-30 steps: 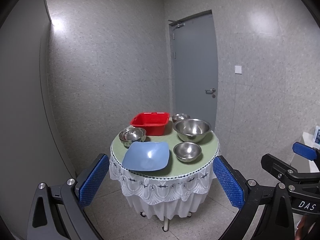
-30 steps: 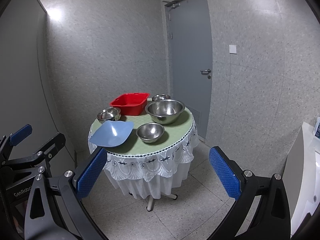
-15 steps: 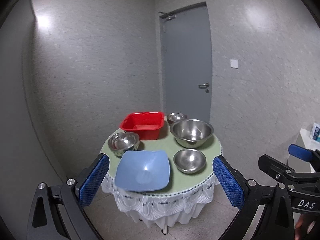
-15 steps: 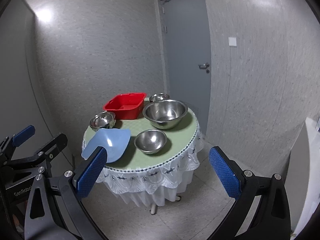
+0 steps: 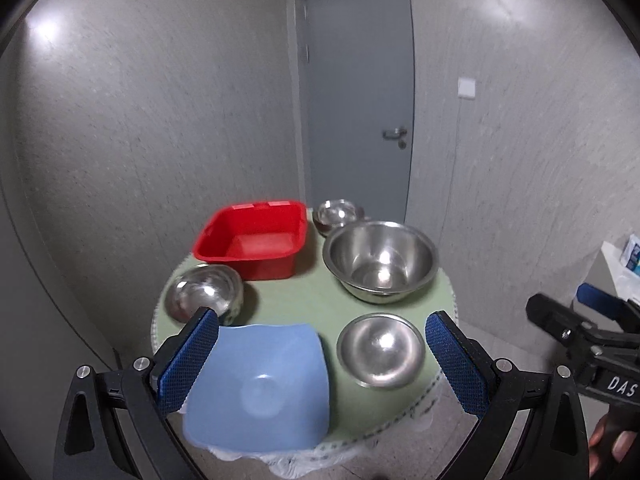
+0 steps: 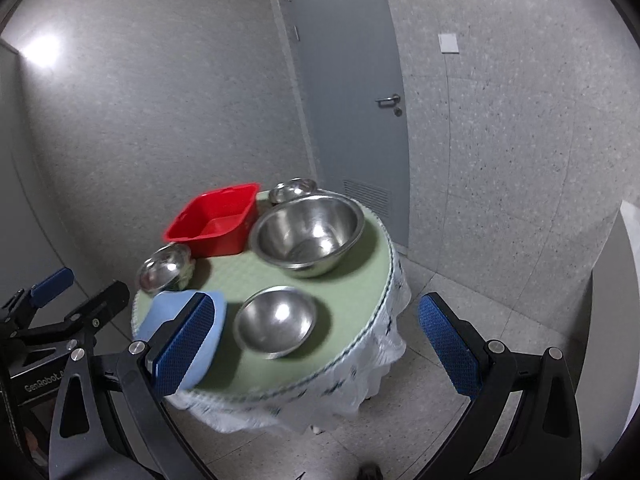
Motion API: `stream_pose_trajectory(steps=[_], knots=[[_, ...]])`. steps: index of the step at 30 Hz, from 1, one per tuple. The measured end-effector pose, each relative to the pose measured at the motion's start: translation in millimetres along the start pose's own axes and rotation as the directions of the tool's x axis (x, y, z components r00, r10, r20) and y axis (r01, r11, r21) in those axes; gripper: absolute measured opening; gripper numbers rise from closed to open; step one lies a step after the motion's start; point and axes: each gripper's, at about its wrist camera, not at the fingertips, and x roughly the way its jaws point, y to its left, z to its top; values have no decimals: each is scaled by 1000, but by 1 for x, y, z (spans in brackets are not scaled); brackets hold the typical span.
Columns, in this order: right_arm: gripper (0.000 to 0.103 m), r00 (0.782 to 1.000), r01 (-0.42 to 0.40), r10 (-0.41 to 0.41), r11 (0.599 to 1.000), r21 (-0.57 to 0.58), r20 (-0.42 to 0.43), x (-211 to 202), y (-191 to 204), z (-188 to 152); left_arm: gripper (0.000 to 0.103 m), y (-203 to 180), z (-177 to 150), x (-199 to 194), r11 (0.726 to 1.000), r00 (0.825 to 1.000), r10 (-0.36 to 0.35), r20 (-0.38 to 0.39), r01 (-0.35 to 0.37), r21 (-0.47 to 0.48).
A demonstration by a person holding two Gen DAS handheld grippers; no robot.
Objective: Organize plates and bowls
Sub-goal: 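Grasp the rim of the large steel bowl with both grippers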
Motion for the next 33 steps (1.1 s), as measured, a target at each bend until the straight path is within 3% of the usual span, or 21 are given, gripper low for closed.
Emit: stream_pose_trajectory(steps=[6, 9, 12, 15, 18, 20, 22, 27, 33], knots=[[103, 997, -9, 10, 1000, 14, -75, 94, -38, 34, 100, -13, 52, 119, 1000, 987, 0, -160, -4, -24], [103, 985, -25, 29, 999, 23, -172, 155, -59, 51, 92, -18, 76, 181, 999, 969, 20, -247, -29, -36], [102, 960, -55, 58, 998, 21, -272, 213, -74, 64, 80, -19, 99, 245, 998, 939, 35, -341, -53, -44], [93, 942, -75, 73, 997, 8, -326, 258, -82, 77, 74, -17, 111, 295, 994, 915, 64, -399, -93, -53], [81, 917, -96, 83, 995, -14, -391, 296, -85, 80, 60, -14, 115, 342, 992, 878, 61, -474, -108, -71], [63, 901, -111, 96, 994, -12, -423, 313, -88, 81, 45, -12, 113, 365, 990, 857, 57, -512, -114, -80], [52, 884, -130, 107, 991, -18, -456, 327, -88, 78, 35, -6, 115, 387, 990, 841, 37, -539, -106, -97], [22, 854, -207, 167, 978, -27, -493, 345, -82, 79, 25, -3, 117, 412, 991, 841, 19, -541, -88, -101], [19, 861, -234, 182, 971, -53, -474, 330, -79, 90, 25, -9, 119, 408, 991, 879, -32, -475, -34, -129]])
